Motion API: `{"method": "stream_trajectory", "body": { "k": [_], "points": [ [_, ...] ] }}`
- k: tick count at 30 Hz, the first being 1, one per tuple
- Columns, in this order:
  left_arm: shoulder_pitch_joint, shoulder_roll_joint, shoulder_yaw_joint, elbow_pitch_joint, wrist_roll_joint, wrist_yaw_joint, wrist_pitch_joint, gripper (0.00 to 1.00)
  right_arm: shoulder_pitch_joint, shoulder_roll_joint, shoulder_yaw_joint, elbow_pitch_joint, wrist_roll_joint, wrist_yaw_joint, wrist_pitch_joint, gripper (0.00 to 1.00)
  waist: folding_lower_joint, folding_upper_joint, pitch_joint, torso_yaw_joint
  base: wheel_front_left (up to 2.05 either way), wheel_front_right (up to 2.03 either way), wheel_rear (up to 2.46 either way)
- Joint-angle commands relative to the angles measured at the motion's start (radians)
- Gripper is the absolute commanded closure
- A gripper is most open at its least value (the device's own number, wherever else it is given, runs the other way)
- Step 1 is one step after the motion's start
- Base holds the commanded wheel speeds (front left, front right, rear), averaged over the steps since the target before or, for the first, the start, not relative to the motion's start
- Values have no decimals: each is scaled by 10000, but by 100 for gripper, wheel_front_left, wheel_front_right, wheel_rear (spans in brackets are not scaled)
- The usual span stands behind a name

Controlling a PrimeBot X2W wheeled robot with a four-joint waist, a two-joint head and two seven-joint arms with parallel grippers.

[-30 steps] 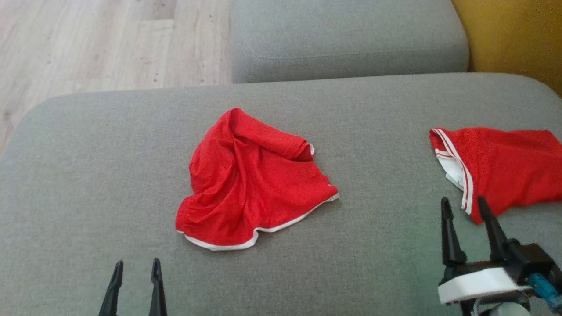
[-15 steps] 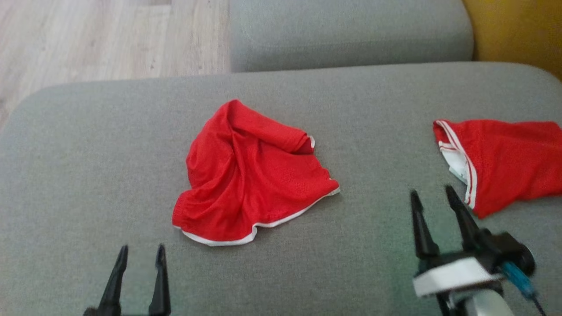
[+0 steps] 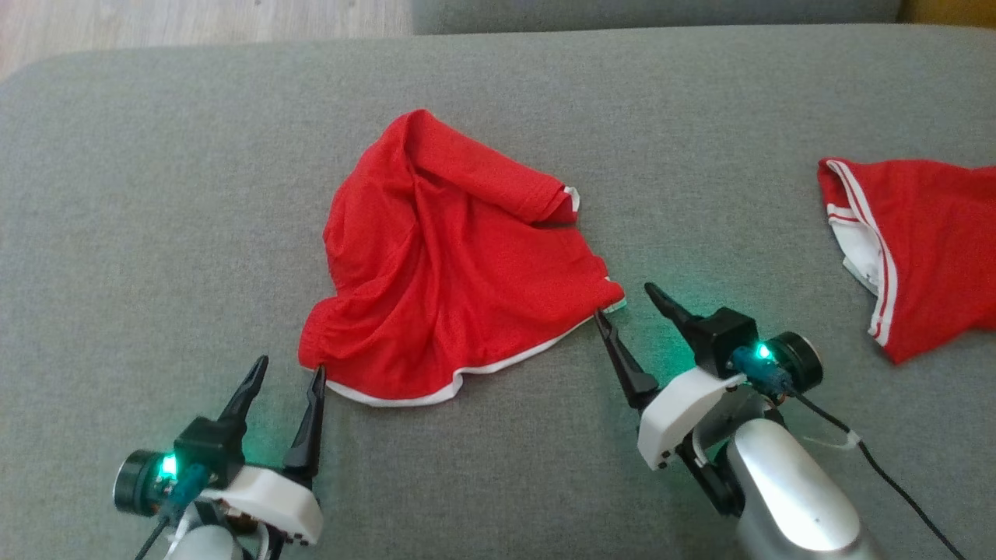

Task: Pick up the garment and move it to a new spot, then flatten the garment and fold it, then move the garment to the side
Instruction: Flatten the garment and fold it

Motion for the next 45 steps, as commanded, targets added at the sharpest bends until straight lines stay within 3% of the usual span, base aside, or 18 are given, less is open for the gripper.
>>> {"method": "stream_trajectory", "body": {
  "k": [1,16,33,45],
  "points": [
    [-326,325,191,-104,-141,-51,-7,0,-334,-3,306,-118,35,67,37,0,-3,0,98,59,0,0,0],
    [-885,1467,-1448,502,-1870,-103,-283,0,-1254,-70,1013,1026,228,67,-376,0,-3,0,458,63,0,0,0],
    [-1860,2222,-2991,1064,-2675,-105,-726,0,-1749,-132,1680,1568,688,67,-660,0,-3,0,668,-112,0,0,0],
    [-2270,2429,-3758,1225,-3041,-105,-987,0,-1997,-113,2094,1844,1025,67,-690,0,-3,0,785,-191,0,0,0]
  ]
}}
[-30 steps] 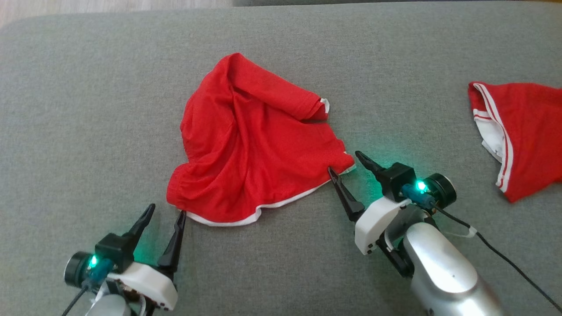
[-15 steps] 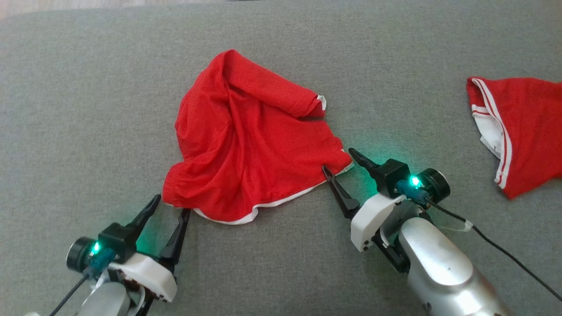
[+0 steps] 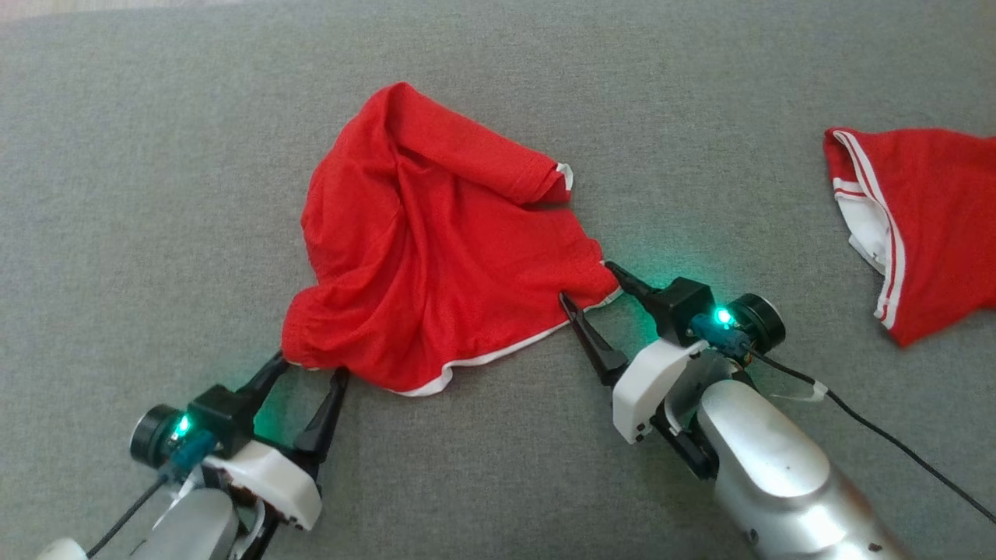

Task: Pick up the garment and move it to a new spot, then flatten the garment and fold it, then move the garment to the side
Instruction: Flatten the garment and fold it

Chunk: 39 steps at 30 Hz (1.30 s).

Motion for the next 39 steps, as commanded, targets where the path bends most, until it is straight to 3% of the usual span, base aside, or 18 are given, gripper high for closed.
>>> {"method": "stream_trajectory", "body": {
  "k": [1,2,3,4,5,13,17,21,22,26,34,39],
  "points": [
    [-353,385,214,-224,-80,16,-154,0,-200,105,273,-164,197,67,-103,10,0,0,8,25,0,0,0],
    [-375,385,171,-245,-119,16,-177,5,-213,105,322,-133,258,67,-80,49,0,0,10,39,0,0,0],
    [-396,380,92,-271,-177,16,-193,21,-227,102,418,-99,332,67,-23,90,0,0,10,56,0,0,0],
    [-426,378,-36,-312,-252,16,-206,52,-251,82,549,-98,400,67,-5,100,0,0,9,74,0,0,0],
    [-492,423,-349,-438,-449,16,-224,100,-292,53,583,-107,594,67,35,100,0,0,-10,93,0,0,0],
    [-98,1056,-635,-1671,-1872,16,-165,100,-46,-238,-16,-1015,2093,67,565,100,0,0,-393,-31,0,0,0],
    [718,1589,-219,-3721,-3205,19,332,100,517,-898,-606,-2803,3916,67,1489,100,0,0,-736,-89,0,0,0],
    [1660,2310,292,-6358,-4405,303,1122,100,1385,-1841,-1648,-5161,5540,67,2716,100,0,0,-1039,-172,0,0,0],
    [1660,2310,292,-6358,-4405,303,1122,100,1385,-1841,-1648,-5161,5540,67,2716,100,0,0,-1039,-172,0,0,0],
    [2243,2859,765,-9014,-5490,714,1803,100,2413,-2223,-3264,-7479,6610,67,3867,100,0,0,-1207,-277,0,0,0],
    [1732,3037,1175,-12152,-7341,1176,3023,100,3280,-1014,-5130,-11094,7678,67,6082,100,0,0,-1282,-761,0,0,0],
    [137,3240,1883,-12207,-7820,1561,3749,100,2268,-333,-5702,-11855,7372,67,7371,100,0,0,-935,-1074,0,0,0]
  ]
}}
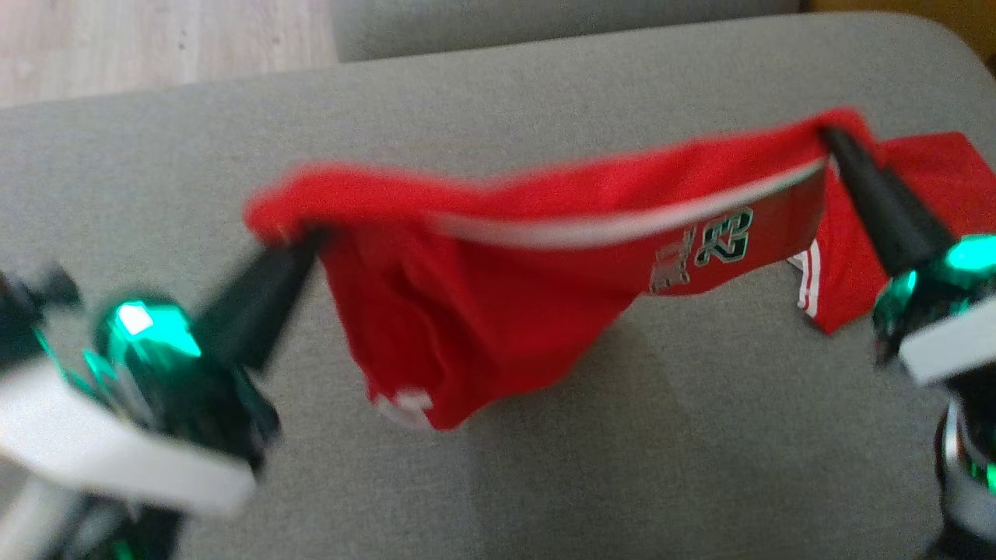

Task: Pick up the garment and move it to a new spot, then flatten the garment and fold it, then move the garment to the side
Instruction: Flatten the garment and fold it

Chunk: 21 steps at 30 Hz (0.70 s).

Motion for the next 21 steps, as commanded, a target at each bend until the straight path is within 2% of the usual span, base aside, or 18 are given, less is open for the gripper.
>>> {"method": "stream_trajectory", "body": {
  "k": [1,3,7,10,13,15,18,21],
  "points": [
    [-937,372,678,-54,22,49,76,100,-954,99,124,-308,-81,67,199,100,0,0,232,-137,0,0,0],
    [-1975,331,856,700,102,80,304,100,-1936,283,-31,133,-496,67,558,100,0,0,460,-195,0,0,0],
    [-4206,-243,757,2704,650,53,413,100,-4025,498,-171,1724,-1095,67,727,100,0,0,847,-232,0,0,0],
    [-5669,-863,369,4351,1403,-197,161,100,-5288,514,-93,3123,-1044,67,25,100,0,0,926,-203,0,0,0],
    [-6810,-1605,120,5932,2090,-449,-517,100,-6225,517,48,4350,-815,67,-970,100,0,0,959,-174,0,0,0],
    [-7384,-2001,2,6880,2502,-637,-1049,100,-6623,518,228,5000,-618,67,-1560,100,0,0,998,-165,0,0,0],
    [-7757,-2260,-232,7945,3123,-917,-1810,100,-6727,518,715,5657,-429,67,-2133,100,0,0,1049,-199,0,0,0],
    [-7310,-2431,-418,8525,2984,-1137,-2121,100,-6234,519,1198,5946,-381,67,-2414,100,0,0,1124,-222,0,0,0]
  ]
}}
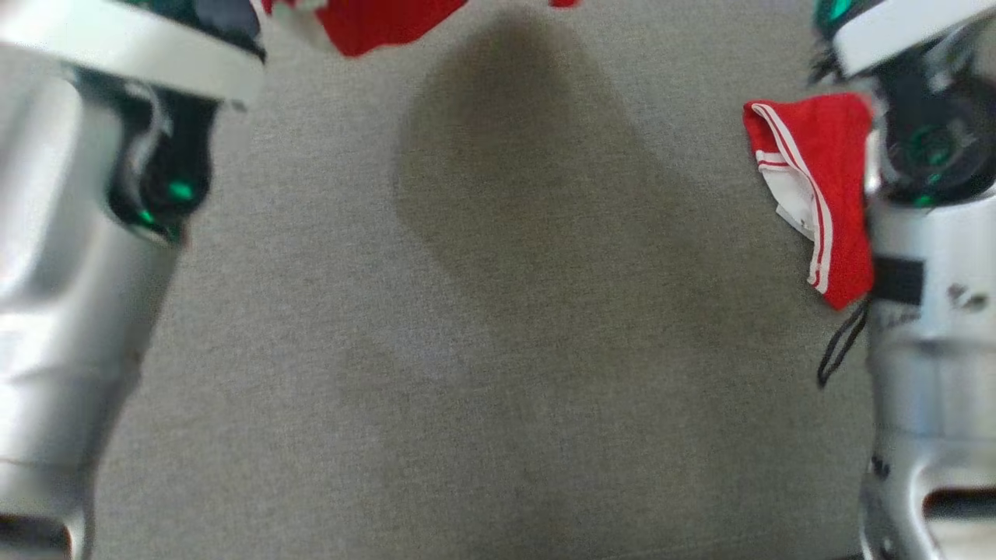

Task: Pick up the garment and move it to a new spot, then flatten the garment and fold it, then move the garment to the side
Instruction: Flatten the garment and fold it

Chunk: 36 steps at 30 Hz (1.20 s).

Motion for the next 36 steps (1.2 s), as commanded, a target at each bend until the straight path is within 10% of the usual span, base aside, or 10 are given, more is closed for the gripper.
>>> {"method": "stream_trajectory", "body": {
  "k": [1,20,30,36],
  "points": [
    [367,312,70,-5,-130,-140,-30,100,513,116,407,-225,57,67,-128,100,1,0,32,-5,0,0,0],
    [8957,3342,-1869,-4946,-3511,110,1768,100,8087,-719,-82,-4347,-1383,67,4249,100,1,0,-354,580,0,0,0],
    [11494,2942,-2176,-5650,-3539,726,60,100,11832,-1836,-1543,-7162,-1099,67,6455,100,1,0,-540,904,0,0,0],
    [11606,2632,-1967,-5857,-3755,712,-372,100,11047,-1715,-2004,-7914,-886,67,6877,100,1,0,-379,1108,0,0,0]
  ]
}}
